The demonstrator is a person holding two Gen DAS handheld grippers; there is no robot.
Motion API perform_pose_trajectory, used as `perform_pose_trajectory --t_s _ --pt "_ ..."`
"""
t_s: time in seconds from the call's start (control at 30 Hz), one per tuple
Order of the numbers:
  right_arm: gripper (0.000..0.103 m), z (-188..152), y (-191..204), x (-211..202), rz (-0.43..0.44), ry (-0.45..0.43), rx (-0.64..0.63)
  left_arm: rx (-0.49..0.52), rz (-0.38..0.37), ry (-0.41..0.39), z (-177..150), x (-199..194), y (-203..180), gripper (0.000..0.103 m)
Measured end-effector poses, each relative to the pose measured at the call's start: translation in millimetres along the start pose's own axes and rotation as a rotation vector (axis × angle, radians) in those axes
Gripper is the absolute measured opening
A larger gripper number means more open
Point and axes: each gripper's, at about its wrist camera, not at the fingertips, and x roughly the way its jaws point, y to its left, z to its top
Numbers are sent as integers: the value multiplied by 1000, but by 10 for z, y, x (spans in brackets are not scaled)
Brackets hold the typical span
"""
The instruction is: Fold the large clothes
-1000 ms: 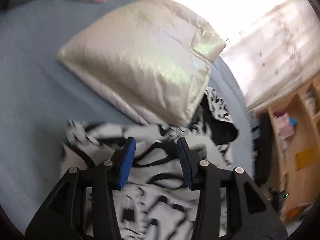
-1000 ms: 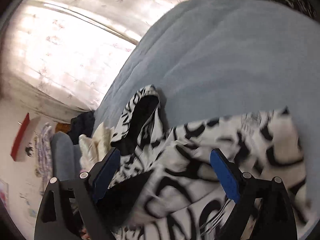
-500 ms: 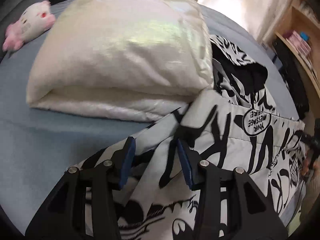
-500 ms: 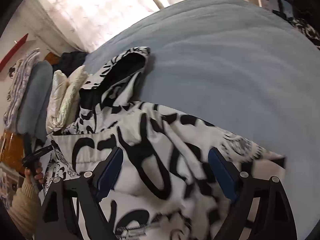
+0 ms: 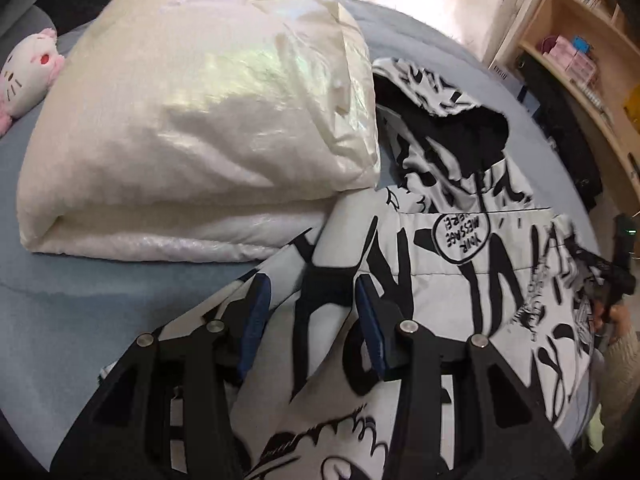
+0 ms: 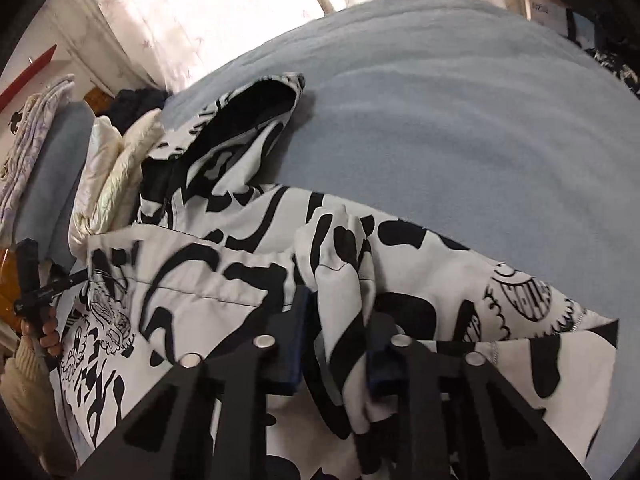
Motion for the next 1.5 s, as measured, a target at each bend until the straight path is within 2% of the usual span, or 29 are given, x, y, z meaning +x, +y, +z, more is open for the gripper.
perform_pose_trajectory --t_s 0.03,0.07,0.1,0.13,0.17,0.23,0.33,0.4,0.43,0.5,0.57,0.63,0.7,0.73,0.77,0.8,0.87,0.93,1.03,1.1,1.2,1.3,1.37,1.47,1.5 --pt "16 -7 32 -47 -8 -15 -3 17 35 3 17 69 -90 40" --pt "14 -12 46 -143 -19 -31 -9 43 72 -1 15 98 -163 31" --pt "13 -20 65 -194 -30 -44 -14 88 103 -18 0 100 -279 12" --pt "13 -27 84 -250 -40 -60 -18 128 148 -39 -28 71 -380 10" --pt "12 -38 114 -321 -60 -87 -26 185 216 -101 -77 -18 -522 3" --pt "11 -66 120 -579 -80 -138 -37 215 265 -183 -142 -183 -638 3" --pt "11 -77 179 -882 -89 -234 -40 188 291 -278 -178 -423 -677 2" --pt "11 -58 205 -988 -110 -290 -38 159 309 -323 -157 -444 -661 2" --pt "11 -31 215 -974 -127 -305 -41 147 310 -320 -129 -416 -647 2" --pt "11 56 181 -848 -140 -275 -16 103 309 -294 -84 -263 -558 2" --pt "11 113 135 -625 -163 -228 1 81 313 -271 -93 -87 -473 3" --pt "11 100 107 -268 -222 -121 -3 66 312 -266 -85 115 -469 3" --pt "15 51 71 -121 -250 -83 0 43 287 -269 -88 153 -405 4" --pt "16 31 33 -118 -235 -77 21 34 272 -272 -96 146 -385 4" --pt "22 24 5 -154 -226 -80 42 22 251 -278 -99 115 -354 6" --pt "33 14 -21 -226 -229 -76 67 13 238 -280 -99 96 -345 7" --pt "49 1 -44 -352 -255 -62 98 -10 200 -273 -97 -35 -315 9" --pt "50 -49 -4 -654 -252 -94 103 -22 198 -278 -113 -204 -327 10" --pt "50 -137 142 -1134 -255 -180 83 -2 252 -343 -217 -574 -486 10" --pt "50 -262 349 -1350 -200 -224 40 19 225 -359 -313 -733 -682 10" --pt "49 -425 715 -1353 -149 -178 -31 0 157 -323 -489 -741 -995 10" --pt "49 -663 1130 -1144 -50 -127 -69 -38 83 -257 -695 -500 -1295 10" --pt "49 -813 1354 -916 -41 -82 -93 -32 137 -198 -828 -206 -1453 10" --pt "49 -942 1401 -729 -114 -78 -135 -71 268 -124 -943 157 -1369 9" --pt "49 -965 1294 -766 -136 -89 -123 -92 258 -125 -950 190 -1300 8"
